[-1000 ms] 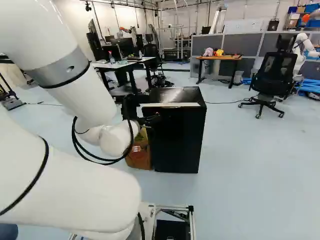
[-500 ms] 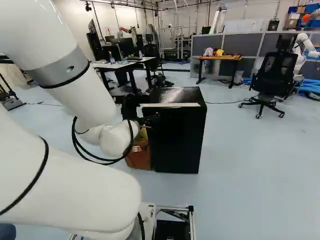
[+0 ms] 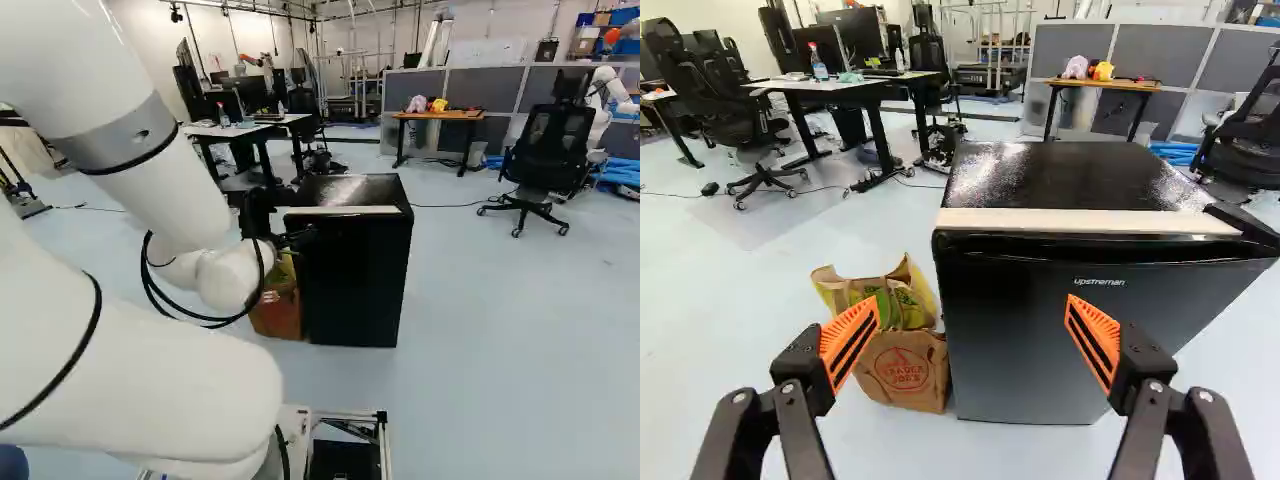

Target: Grab a drink from the fridge

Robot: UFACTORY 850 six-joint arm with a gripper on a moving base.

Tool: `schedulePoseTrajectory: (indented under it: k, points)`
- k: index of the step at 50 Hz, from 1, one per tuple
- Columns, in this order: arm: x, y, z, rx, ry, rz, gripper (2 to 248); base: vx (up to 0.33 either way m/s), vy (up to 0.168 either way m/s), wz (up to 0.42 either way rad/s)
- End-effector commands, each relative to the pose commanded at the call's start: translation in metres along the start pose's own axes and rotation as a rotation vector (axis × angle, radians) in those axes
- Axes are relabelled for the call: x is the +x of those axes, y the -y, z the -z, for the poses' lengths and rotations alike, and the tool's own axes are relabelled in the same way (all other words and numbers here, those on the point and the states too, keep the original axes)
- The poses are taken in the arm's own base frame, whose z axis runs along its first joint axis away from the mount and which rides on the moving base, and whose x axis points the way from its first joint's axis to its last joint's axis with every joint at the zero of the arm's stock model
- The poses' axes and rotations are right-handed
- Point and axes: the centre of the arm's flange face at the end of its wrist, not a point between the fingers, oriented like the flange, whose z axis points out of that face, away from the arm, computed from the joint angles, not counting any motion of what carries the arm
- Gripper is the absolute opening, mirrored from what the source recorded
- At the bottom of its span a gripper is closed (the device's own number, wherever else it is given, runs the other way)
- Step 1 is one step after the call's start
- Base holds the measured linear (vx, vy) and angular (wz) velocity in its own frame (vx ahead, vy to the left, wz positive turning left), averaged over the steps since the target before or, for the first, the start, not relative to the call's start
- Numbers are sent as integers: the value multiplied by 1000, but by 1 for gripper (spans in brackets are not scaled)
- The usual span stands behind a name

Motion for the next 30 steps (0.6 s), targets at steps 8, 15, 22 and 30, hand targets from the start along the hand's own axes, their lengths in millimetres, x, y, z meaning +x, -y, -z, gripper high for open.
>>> schedulePoseTrajectory:
  k: [8, 15, 22, 30]
  points:
    - [4, 5, -7, -13, 4, -26, 247, 0, 0, 0]
    - [7, 10, -14, -29, 8, -51, 247, 0, 0, 0]
    - [10, 15, -21, -47, 12, -78, 247, 0, 0, 0]
    - [13, 21, -27, -67, 15, -108, 247, 0, 0, 0]
